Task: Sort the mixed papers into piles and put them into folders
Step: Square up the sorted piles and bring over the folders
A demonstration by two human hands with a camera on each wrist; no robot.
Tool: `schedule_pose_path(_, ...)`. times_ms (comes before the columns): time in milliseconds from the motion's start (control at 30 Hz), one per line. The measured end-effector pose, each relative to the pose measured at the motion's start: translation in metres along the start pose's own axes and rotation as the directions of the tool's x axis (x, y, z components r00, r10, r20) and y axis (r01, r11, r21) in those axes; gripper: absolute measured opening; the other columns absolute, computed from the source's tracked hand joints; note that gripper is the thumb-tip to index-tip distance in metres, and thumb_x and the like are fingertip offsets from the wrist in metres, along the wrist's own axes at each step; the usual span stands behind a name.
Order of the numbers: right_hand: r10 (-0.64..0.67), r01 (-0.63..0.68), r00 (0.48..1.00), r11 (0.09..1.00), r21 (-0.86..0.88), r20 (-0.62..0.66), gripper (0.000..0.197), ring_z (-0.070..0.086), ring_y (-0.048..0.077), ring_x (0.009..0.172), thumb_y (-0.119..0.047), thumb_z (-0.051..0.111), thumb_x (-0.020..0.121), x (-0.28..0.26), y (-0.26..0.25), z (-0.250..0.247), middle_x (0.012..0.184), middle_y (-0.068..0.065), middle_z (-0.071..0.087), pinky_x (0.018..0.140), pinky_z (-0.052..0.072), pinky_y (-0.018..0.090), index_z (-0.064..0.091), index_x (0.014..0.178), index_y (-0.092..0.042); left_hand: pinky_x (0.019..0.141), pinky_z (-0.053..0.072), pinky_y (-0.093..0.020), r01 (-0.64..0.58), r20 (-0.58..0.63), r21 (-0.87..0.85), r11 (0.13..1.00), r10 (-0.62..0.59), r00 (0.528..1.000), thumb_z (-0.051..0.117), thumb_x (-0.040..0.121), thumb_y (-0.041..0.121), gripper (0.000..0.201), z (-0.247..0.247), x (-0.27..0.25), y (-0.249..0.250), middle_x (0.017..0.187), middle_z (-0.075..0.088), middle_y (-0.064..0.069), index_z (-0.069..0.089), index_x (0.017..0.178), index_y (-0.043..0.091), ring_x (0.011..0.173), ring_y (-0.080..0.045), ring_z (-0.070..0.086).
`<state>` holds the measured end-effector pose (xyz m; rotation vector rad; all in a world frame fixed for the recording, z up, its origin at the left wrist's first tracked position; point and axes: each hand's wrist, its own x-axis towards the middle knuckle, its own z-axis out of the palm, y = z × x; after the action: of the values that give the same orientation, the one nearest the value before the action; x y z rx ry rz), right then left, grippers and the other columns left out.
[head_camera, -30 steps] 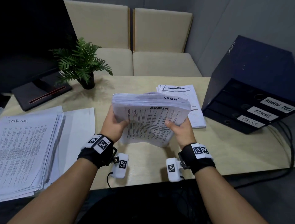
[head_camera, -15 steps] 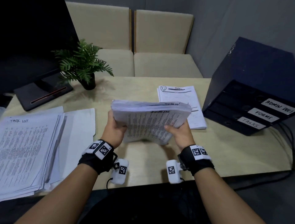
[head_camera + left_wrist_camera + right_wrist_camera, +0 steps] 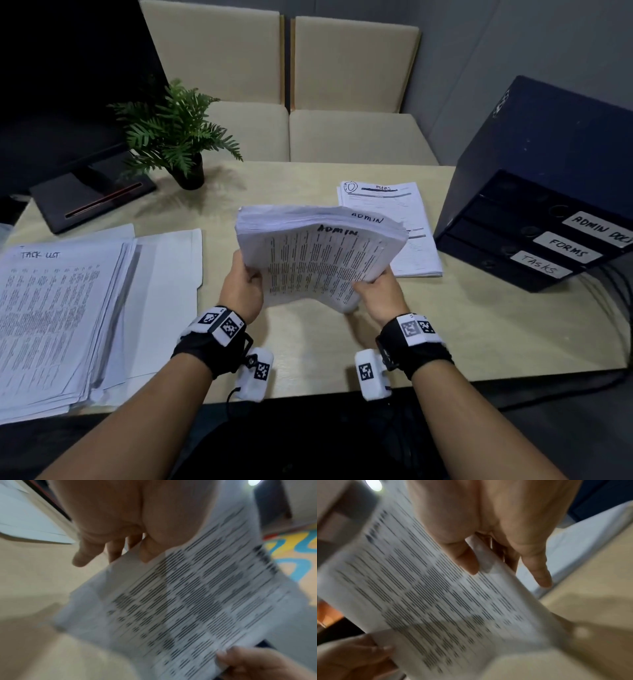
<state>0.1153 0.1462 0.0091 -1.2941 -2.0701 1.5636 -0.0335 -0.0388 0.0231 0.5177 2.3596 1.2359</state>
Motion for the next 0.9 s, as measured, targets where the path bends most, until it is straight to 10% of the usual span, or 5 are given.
schedule_pose_path(333,0.029,0.022,0.993,0.904,-0.427,0.113,0.028,0.055,0.029,0.093,-0.008,0.044,0.092,0.008,0.021,0.010,0.112,0.018,0.060,0.072,0.034,0.023,0.052,0.118,-0.002,0.075,0.036,-0.033,0.081,0.054,0.231,0.970,-0.096,0.994,0.035,0.097,0.005,0.029,0.015,0.010,-0.029,0.116,0.058,-0.027,0.040,0.126,0.004,0.101,-0.040,0.055)
schedule_pose_path(667,0.049,-0.013,0.995,0.927,-0.374,0.087,0.020,0.057,0.026,0.096,-0.008,0.049,0.092,0.026,-0.020,0.017,0.110,0.008,0.062,0.080,0.045,0.032,0.052,0.112,-0.009,0.073,0.052,-0.038,0.044,0.127,0.263,0.964,-0.079,0.989,0.050,0.089,0.010,0.009,-0.022,0.055,-0.028,0.092,0.066,-0.010,0.050,0.093,0.018,0.079,-0.032,0.060)
schedule_pose_path(900,0.119,-0.065,0.986,0.918,-0.392,0.116,0.029,0.055,0.026,0.098,-0.007,0.044,0.096,0.092,-0.039,0.044,0.120,0.012,0.059,0.078,0.041,0.027,0.049,0.124,-0.005,0.071,0.044,-0.031,0.161,0.057,0.289,0.944,-0.185,0.981,0.049,0.092,0.006,0.016,-0.016,0.122,-0.013,0.090,0.062,-0.009,0.058,0.105,0.009,0.081,-0.028,0.057)
